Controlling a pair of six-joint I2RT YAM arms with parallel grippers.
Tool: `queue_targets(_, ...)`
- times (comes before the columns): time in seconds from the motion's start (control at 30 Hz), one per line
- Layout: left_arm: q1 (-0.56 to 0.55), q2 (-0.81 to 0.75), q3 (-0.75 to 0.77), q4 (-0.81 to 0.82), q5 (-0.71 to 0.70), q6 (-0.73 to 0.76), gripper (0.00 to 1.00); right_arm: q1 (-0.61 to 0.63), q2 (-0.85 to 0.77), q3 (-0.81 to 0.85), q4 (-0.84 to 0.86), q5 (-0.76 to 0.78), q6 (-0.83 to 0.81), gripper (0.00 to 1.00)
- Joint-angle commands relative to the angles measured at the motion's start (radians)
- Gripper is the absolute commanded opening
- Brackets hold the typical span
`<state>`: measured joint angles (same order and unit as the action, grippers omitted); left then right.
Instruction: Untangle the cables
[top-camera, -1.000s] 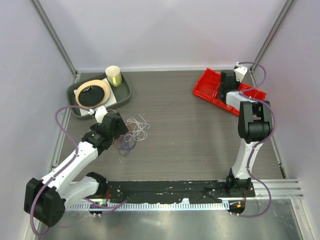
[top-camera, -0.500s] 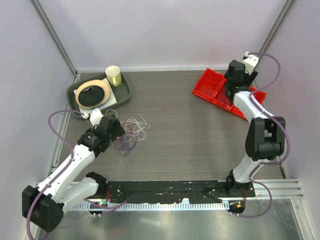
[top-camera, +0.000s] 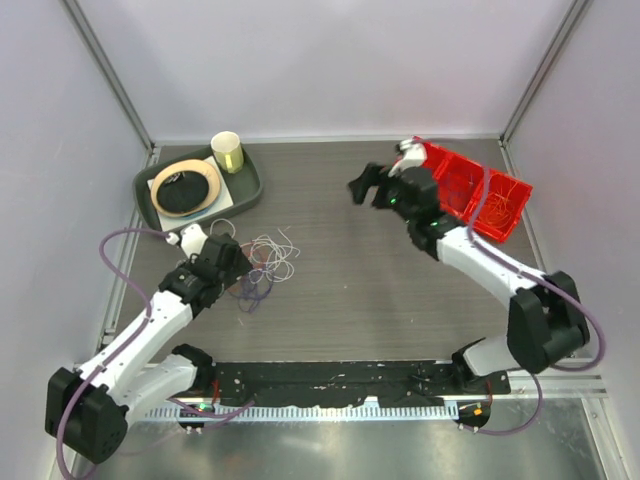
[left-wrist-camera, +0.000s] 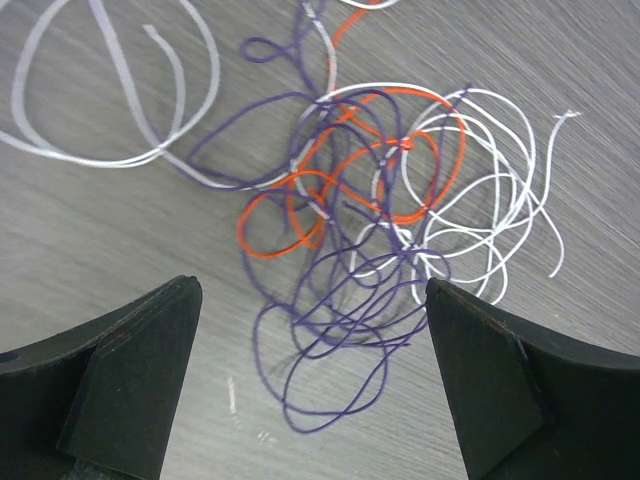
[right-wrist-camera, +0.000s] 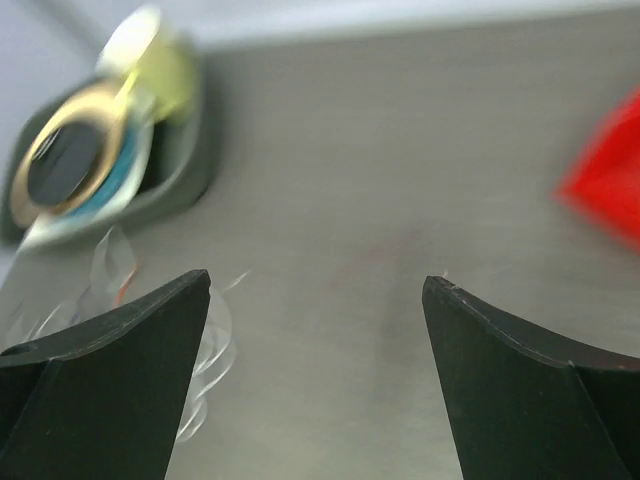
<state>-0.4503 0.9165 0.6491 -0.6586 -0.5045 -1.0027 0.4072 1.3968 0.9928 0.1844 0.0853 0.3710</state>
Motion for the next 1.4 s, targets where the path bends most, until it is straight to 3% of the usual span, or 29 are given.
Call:
queue_targets(0.0, 0.002, 0.063, -0.055, 0.267, 0.099, 0.033, 1.00, 0.134, 0.158, -0.071, 0.206, -0.282, 0.172, 0.94)
queue_targets(0.13, 0.002, 0.165, -0.065, 0.353, 0.178, 0.027, 0.96, 0.304, 0.393, 0.091, 0.121, -0.260, 0.148, 0.94)
queue_targets(0.2, 0.002, 0.217, -0.063, 0.364, 0.193, 0.027, 0.89, 0.335, 0.503, 0.187, 0.115, -0.265, 0.141, 0.87)
queue_targets(0.33, 0.002, 0.280, -0.065, 0.387, 0.227, 0.021, 0.70, 0.404, 0.620, 0.303, 0.070, -0.248, 0.126, 0.84)
queue_targets(0.5, 0.002, 0.331, -0.077, 0.401, 0.244, 0.006, 0.30, 0.469, 0.708, 0.414, -0.022, -0.161, 0.118, 0.81)
queue_targets(0.53, 0.002, 0.334, -0.074, 0.396, 0.245, 0.007, 0.14, 0.475, 0.715, 0.423, -0.042, -0.139, 0.114, 0.76)
queue_targets(0.6, 0.004, 0.323, -0.069, 0.386, 0.242, 0.007, 0.00, 0.481, 0.722, 0.431, -0.065, -0.104, 0.118, 0.57)
queue_targets(0.63, 0.002, 0.315, -0.068, 0.375, 0.244, 0.010, 0.00, 0.481, 0.720, 0.428, -0.080, -0.054, 0.124, 0.51)
queue_targets(0.67, 0.002, 0.286, -0.066, 0.370, 0.244, 0.016, 0.00, 0.481, 0.706, 0.426, -0.091, -0.033, 0.129, 0.36)
queue_targets(0.8, 0.004, 0.167, -0.068, 0.315, 0.192, 0.000, 0.00, 0.481, 0.599, 0.357, -0.109, 0.083, 0.131, 0.01)
queue_targets(1.03, 0.002, -0.074, -0.020, 0.076, -0.066, -0.082, 0.00, 0.470, 0.262, 0.094, -0.097, 0.319, 0.089, 0.01)
queue_targets(1.17, 0.009, -0.143, 0.024, -0.009, -0.207, -0.119, 0.00, 0.356, 0.038, -0.026, -0.160, 0.372, 0.094, 0.01)
queue_targets(1.37, 0.018, -0.119, 0.147, -0.047, -0.264, -0.102, 0.00, 0.191, -0.345, -0.169, -0.296, 0.493, 0.039, 0.01)
